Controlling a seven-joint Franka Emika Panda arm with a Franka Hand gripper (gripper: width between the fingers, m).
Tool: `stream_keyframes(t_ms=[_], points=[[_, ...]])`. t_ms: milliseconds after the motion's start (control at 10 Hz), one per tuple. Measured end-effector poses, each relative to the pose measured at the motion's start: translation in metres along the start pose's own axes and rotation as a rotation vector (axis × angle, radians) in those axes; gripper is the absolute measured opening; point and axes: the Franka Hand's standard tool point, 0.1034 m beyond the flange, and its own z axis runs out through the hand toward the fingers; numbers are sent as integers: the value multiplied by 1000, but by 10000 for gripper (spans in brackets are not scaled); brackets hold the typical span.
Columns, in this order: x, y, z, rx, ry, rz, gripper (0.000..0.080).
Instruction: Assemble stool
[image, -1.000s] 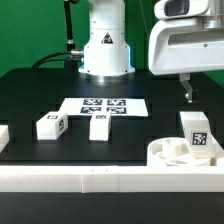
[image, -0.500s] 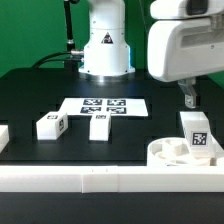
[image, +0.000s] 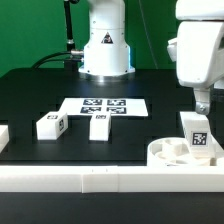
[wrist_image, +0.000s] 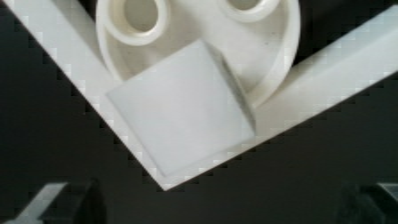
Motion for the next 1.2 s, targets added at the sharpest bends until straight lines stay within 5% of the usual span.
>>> stream_keyframes(t_ms=[400,800,1000,1200], points=[[-4,3,20,-1,-67,-456,649],[-6,4,26,5,-70,-467,649],[-6,4,26,5,-70,-458,396],[-7,4,26,4,-70,-402,337]])
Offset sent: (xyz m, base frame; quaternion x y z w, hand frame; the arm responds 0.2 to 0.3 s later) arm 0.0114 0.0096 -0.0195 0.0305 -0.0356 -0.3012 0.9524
